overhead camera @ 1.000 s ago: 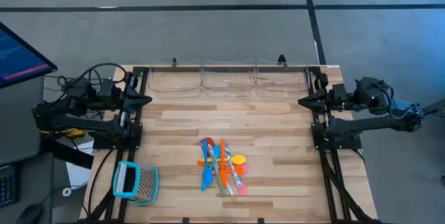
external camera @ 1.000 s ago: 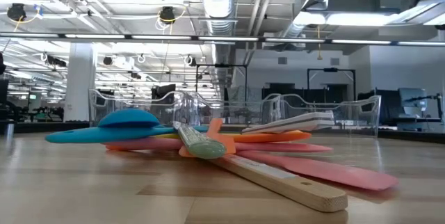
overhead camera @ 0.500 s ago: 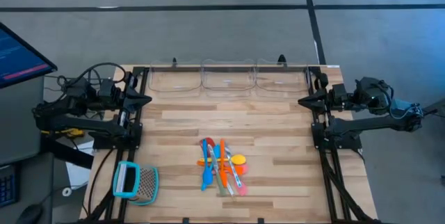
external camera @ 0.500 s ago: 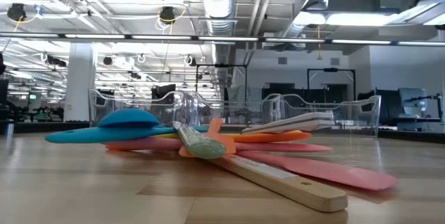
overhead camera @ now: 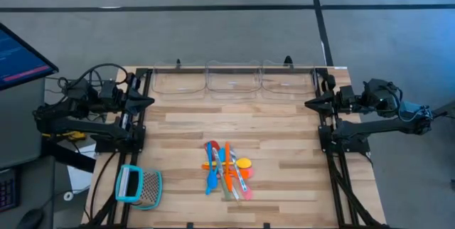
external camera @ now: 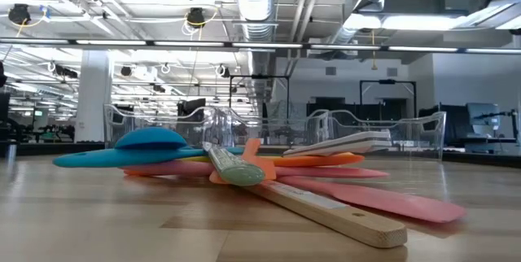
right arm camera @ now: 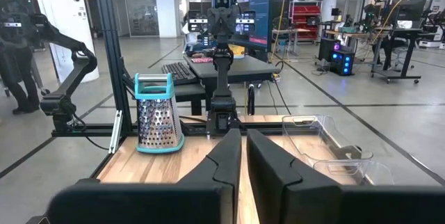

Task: Pick & Place Kitchen Items
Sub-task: Put the white patterned table knife into the right transparent bin

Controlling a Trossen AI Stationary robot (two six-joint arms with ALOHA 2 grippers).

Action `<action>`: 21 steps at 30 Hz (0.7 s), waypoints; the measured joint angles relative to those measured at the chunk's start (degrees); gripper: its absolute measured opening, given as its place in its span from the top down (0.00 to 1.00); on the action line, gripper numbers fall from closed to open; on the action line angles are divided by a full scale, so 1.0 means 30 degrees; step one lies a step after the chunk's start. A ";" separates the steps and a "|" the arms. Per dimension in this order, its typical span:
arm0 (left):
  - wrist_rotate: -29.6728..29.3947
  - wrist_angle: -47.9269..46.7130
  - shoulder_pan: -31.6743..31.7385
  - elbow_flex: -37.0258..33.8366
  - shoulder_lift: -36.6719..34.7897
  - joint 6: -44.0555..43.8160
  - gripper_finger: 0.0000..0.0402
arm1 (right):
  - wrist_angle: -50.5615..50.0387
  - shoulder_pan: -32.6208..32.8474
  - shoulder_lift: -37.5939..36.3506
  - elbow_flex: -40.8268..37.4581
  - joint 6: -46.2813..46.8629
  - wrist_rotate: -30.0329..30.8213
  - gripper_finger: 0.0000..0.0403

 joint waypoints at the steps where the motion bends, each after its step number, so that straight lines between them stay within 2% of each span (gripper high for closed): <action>1: 0.0006 0.0033 -0.0007 0.0000 0.0000 0.0001 0.98 | 0.0000 0.0003 0.0000 0.0000 -0.0003 -0.0003 0.95; 21: 0.0001 0.0415 -0.0002 0.0000 -0.0005 0.0006 0.98 | 0.0000 -0.0004 0.0000 0.0000 0.0000 -0.0001 0.94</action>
